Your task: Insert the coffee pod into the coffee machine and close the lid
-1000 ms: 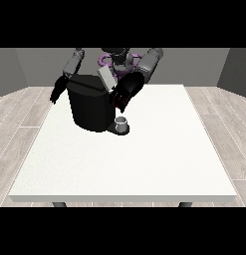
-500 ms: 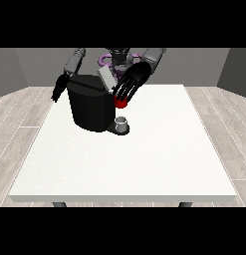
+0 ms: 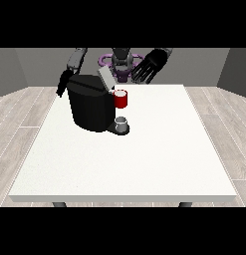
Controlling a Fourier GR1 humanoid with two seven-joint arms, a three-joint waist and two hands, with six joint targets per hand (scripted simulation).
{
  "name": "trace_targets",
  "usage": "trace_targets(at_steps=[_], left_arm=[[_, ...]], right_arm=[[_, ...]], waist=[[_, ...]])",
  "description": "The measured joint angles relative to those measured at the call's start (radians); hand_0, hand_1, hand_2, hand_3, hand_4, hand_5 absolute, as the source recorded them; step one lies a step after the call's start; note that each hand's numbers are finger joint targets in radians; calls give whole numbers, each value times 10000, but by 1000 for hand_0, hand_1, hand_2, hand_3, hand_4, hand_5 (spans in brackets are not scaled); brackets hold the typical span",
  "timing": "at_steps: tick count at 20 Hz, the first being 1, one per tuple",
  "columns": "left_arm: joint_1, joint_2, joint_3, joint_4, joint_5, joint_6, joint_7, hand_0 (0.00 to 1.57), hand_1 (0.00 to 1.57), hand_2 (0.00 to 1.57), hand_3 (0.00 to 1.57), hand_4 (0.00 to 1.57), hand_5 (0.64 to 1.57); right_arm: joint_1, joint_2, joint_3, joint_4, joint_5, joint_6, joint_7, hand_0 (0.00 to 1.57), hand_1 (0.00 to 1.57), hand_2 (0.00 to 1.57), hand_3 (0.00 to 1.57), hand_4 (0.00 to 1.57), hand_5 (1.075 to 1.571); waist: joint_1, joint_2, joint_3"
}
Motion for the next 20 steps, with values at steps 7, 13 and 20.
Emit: trace_targets(at_steps=[7,13,20], left_arm=[[2053,-1824,2088,117,2803,-137,-635,0,0,0,0,274,1571],[3963,-2860,2550,298,3756,-276,-893,0,0,0,0,323,1571],[5362,-3240,2440,99,4182,-420,-709,0,0,0,0,390,1571]], right_arm=[[1200,-53,-242,138,-145,-7,-129,0,0,0,0,0,1571],[1415,-24,-200,-304,-540,501,-51,0,0,0,0,0,1571],[863,-237,327,-1130,-693,1416,602,0,0,0,0,107,1571]], waist=[[1209,-1787,-26],[1971,-3292,-9],[2457,-4203,-5]])
